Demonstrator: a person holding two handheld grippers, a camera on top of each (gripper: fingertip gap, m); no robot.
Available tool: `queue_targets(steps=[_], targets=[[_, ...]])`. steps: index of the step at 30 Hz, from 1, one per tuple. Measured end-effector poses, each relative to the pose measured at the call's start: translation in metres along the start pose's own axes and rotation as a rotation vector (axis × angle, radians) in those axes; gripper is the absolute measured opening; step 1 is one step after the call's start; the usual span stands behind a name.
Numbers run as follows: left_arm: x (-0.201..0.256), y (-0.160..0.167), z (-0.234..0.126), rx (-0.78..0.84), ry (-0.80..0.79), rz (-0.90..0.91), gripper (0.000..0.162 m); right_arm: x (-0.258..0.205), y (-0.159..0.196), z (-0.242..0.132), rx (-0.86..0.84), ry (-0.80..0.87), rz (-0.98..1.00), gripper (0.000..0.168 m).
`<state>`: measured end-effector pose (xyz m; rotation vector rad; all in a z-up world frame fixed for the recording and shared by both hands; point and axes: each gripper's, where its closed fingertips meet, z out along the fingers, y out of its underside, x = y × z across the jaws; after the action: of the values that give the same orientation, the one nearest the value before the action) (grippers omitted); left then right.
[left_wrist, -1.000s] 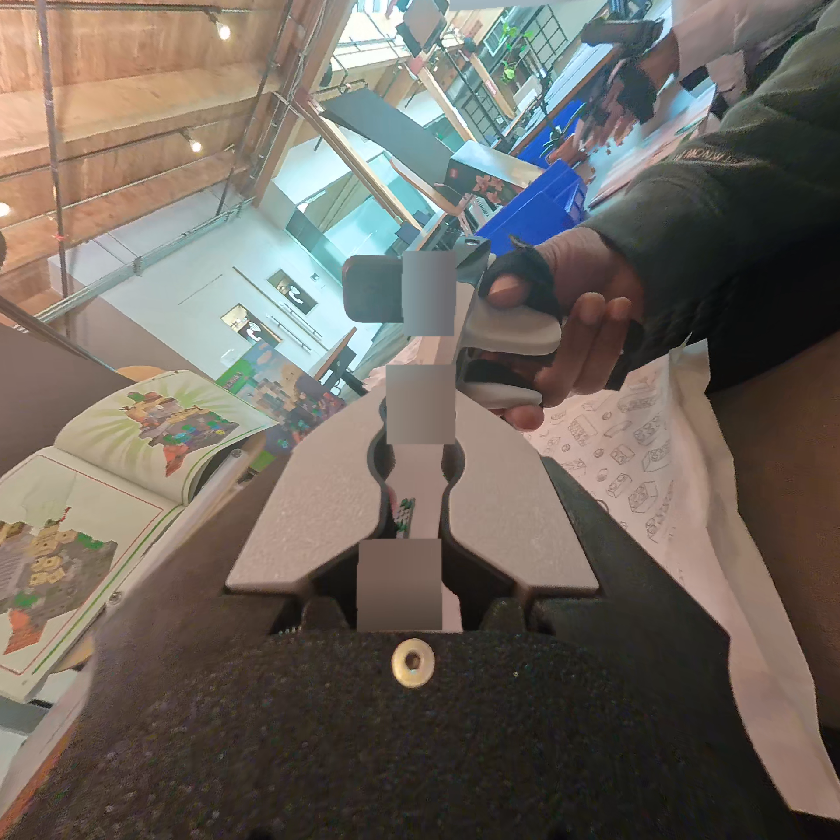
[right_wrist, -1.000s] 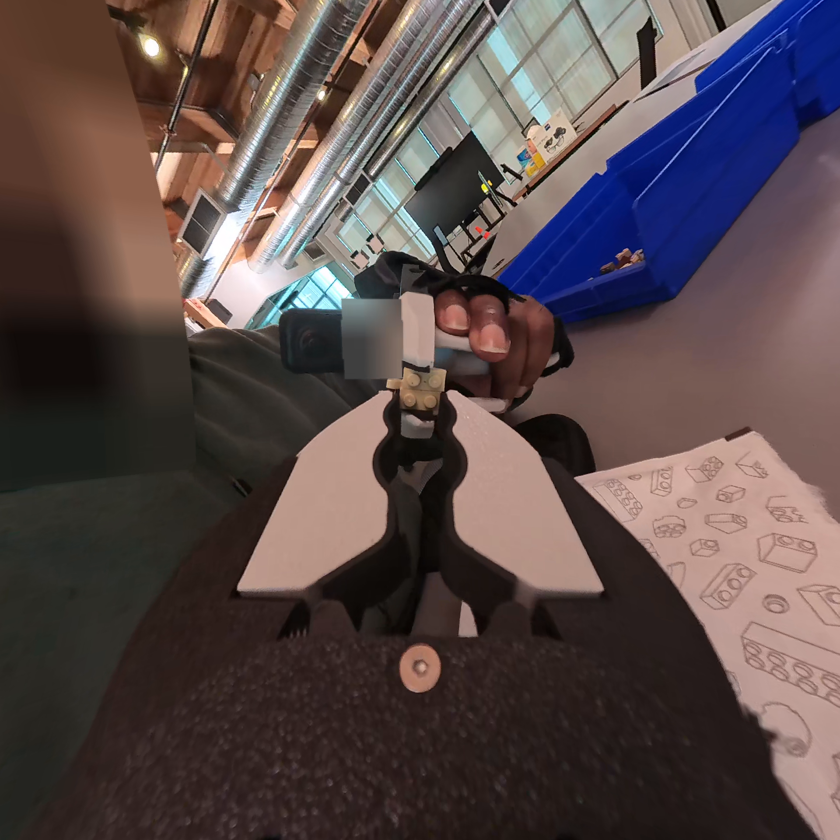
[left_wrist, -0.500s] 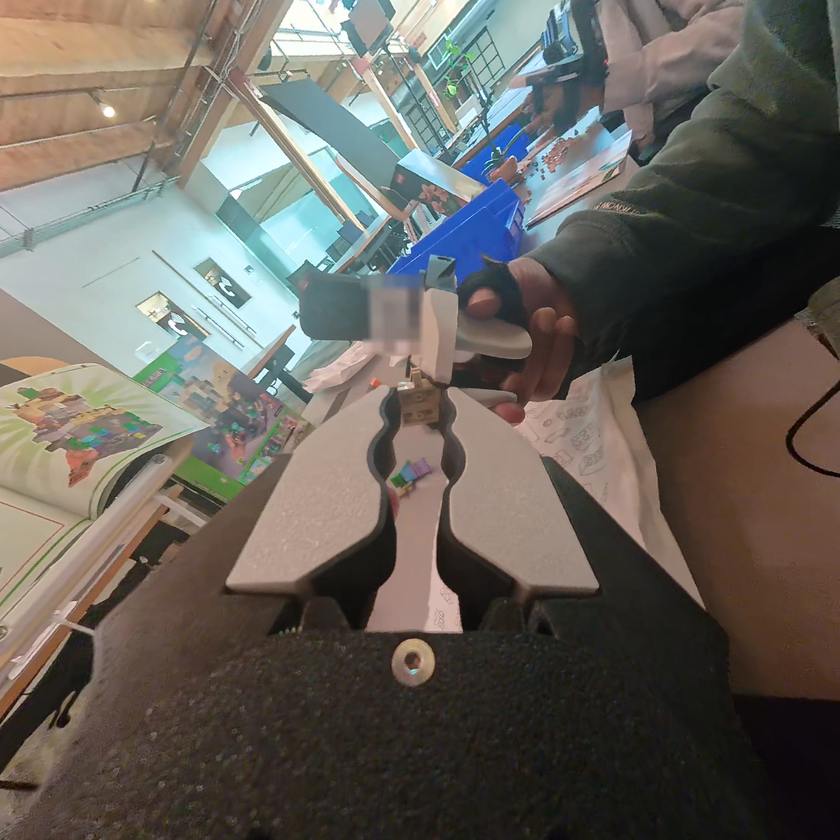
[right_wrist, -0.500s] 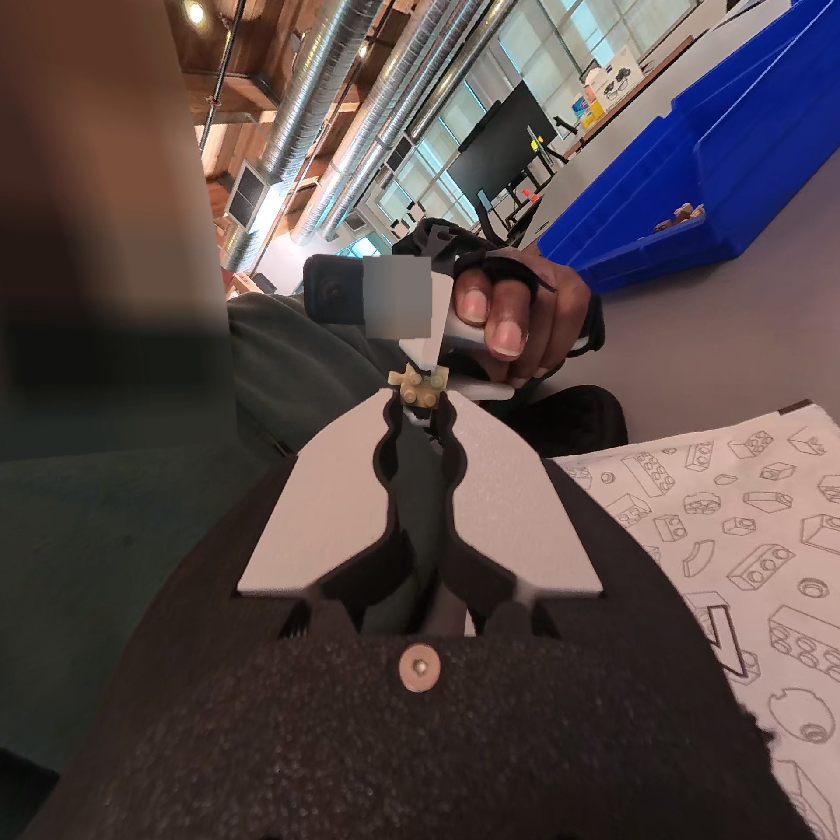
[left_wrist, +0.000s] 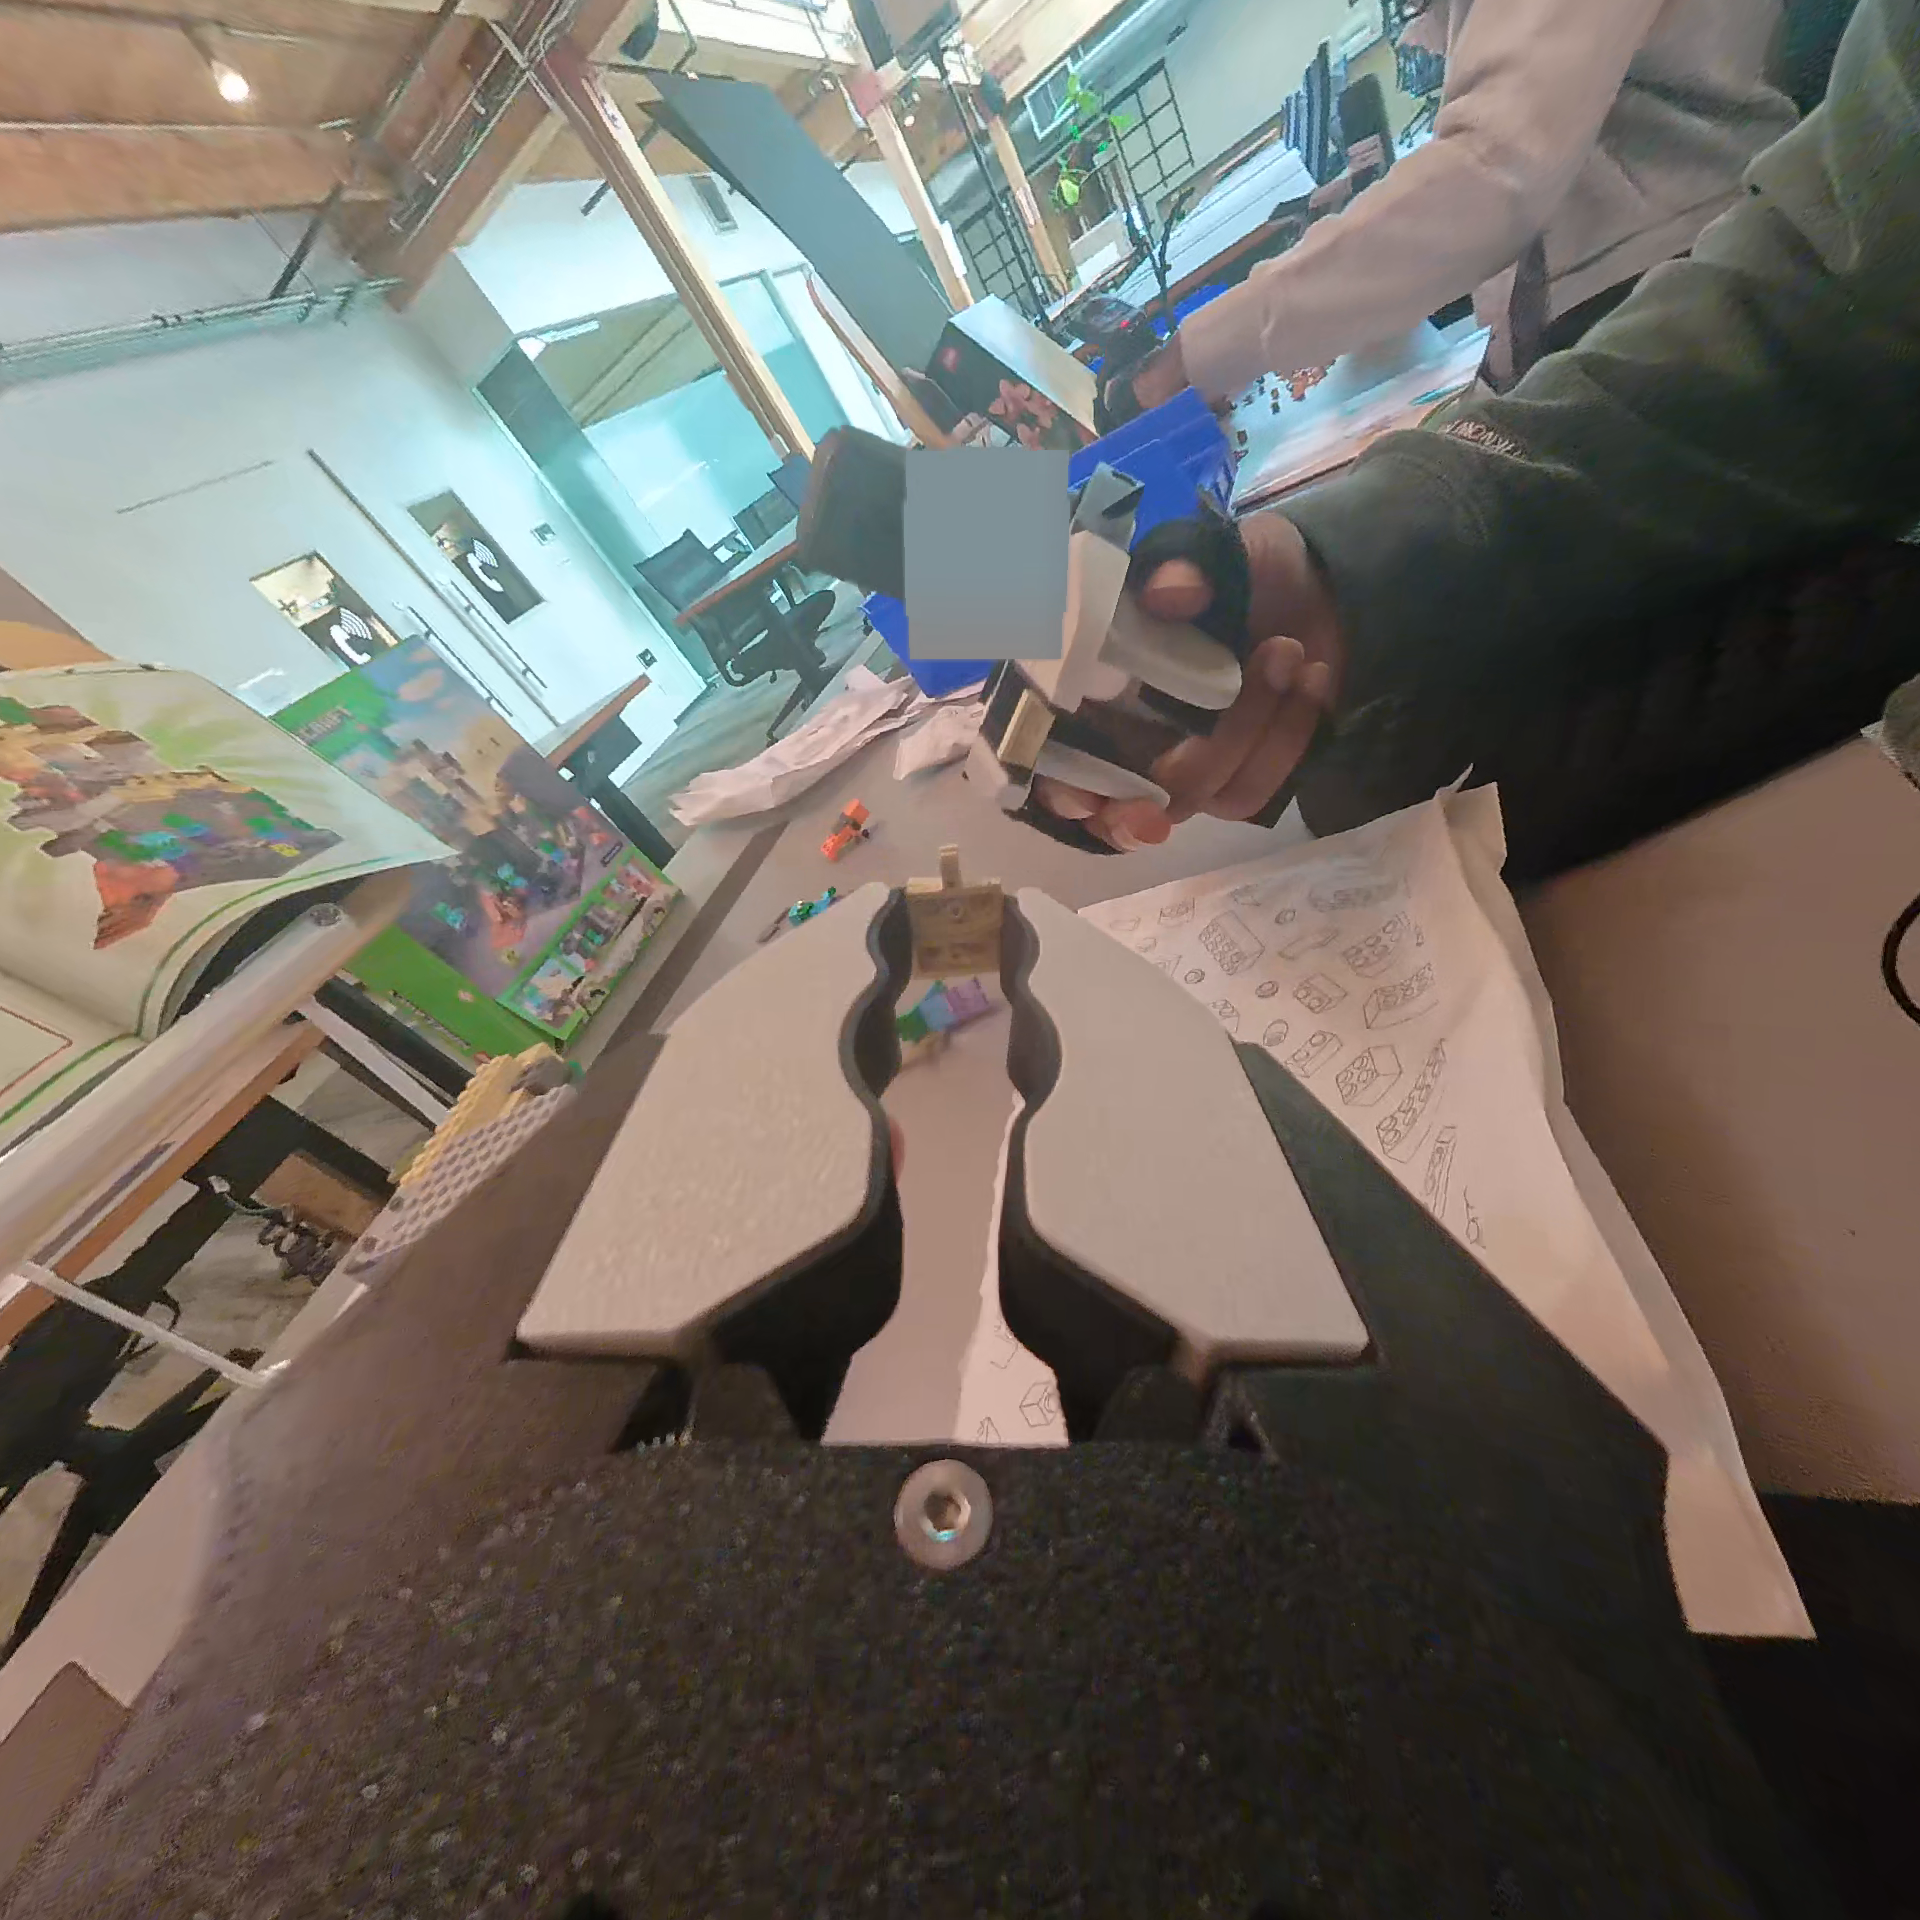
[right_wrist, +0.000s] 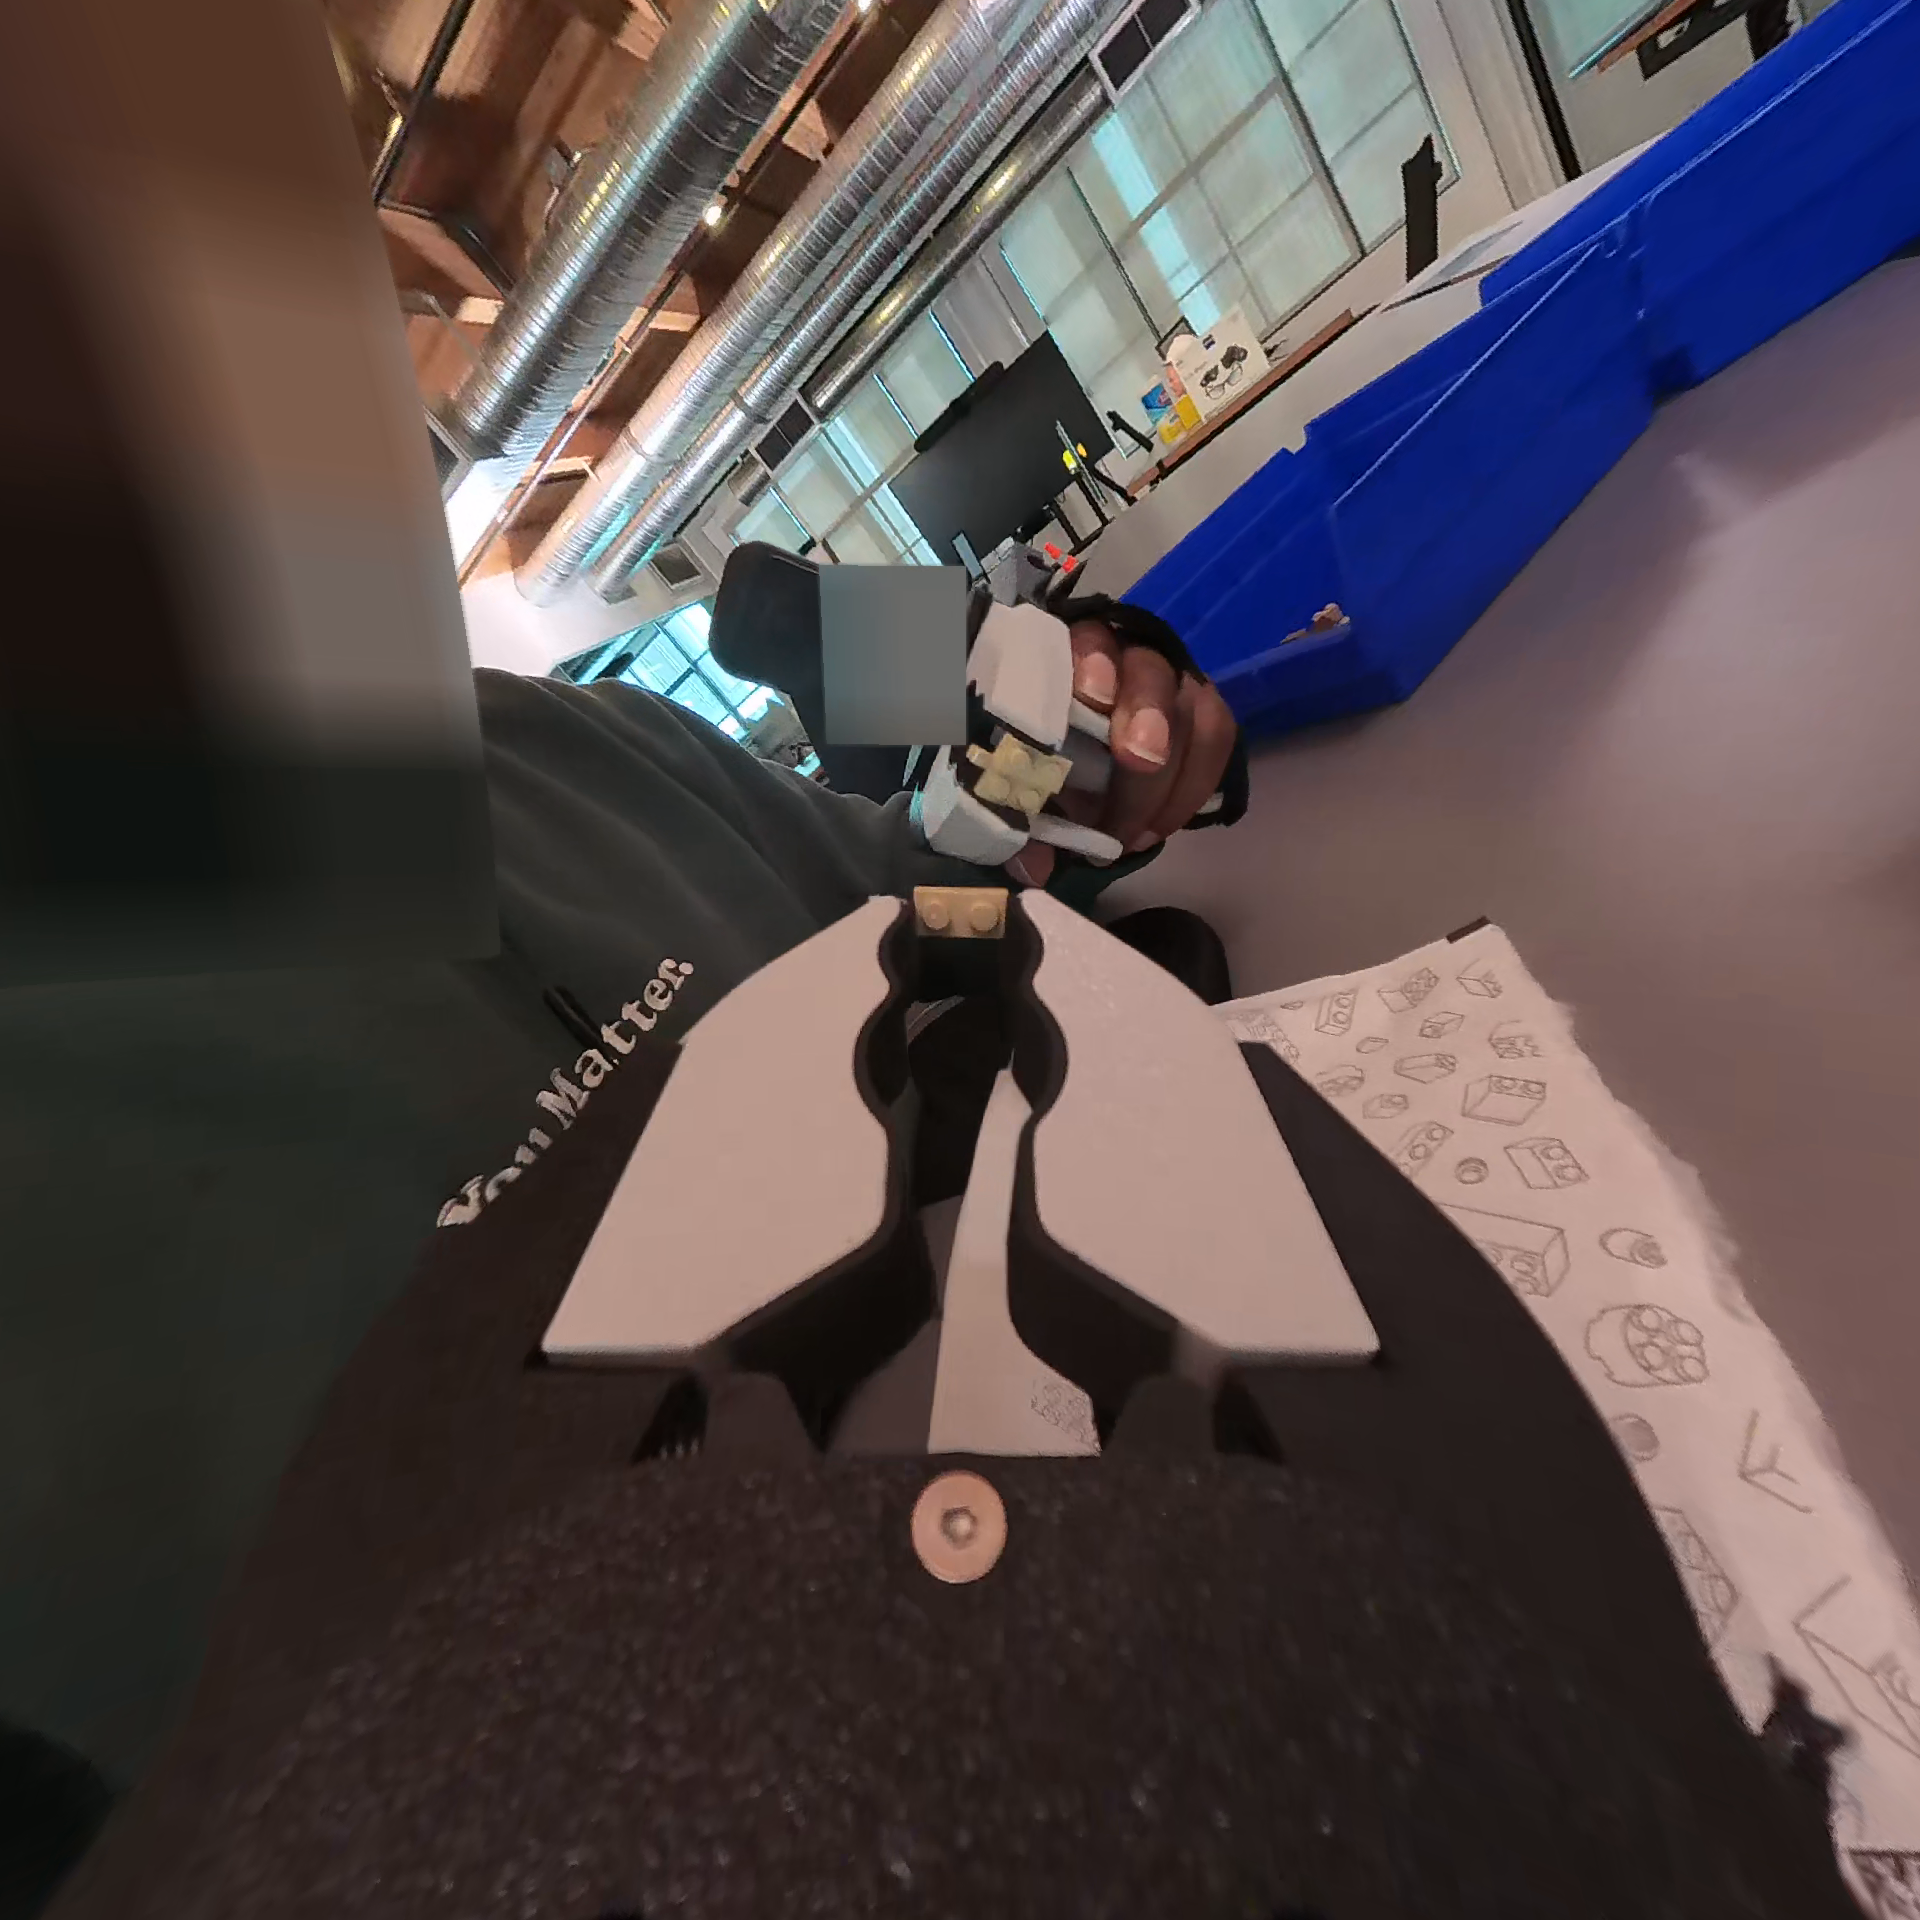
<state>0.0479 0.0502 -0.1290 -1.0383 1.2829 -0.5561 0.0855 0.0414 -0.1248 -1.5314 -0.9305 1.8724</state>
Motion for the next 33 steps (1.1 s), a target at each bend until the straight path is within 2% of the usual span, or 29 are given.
queue_targets(steps=[9,15,20,24,33], targets=[[-0.003,0.009,0.003,0.006,0.000,-0.096,0.016,0.012,-0.003,-0.008,-0.058,0.251,-0.247,0.016],[0.000,0.012,0.005,0.001,0.009,-0.125,0.017,0.021,-0.013,-0.035,-0.101,0.450,-0.355,0.016],[0.005,0.027,0.008,-0.051,0.013,-0.120,0.017,0.036,-0.014,-0.074,-0.175,0.621,-0.402,0.017],[0.009,0.030,0.013,-0.067,0.023,-0.121,0.017,0.061,0.000,-0.116,-0.289,0.795,-0.402,0.018],[0.019,0.035,0.016,-0.103,0.039,-0.097,0.017,0.077,0.020,-0.141,-0.349,0.877,-0.338,0.019]])
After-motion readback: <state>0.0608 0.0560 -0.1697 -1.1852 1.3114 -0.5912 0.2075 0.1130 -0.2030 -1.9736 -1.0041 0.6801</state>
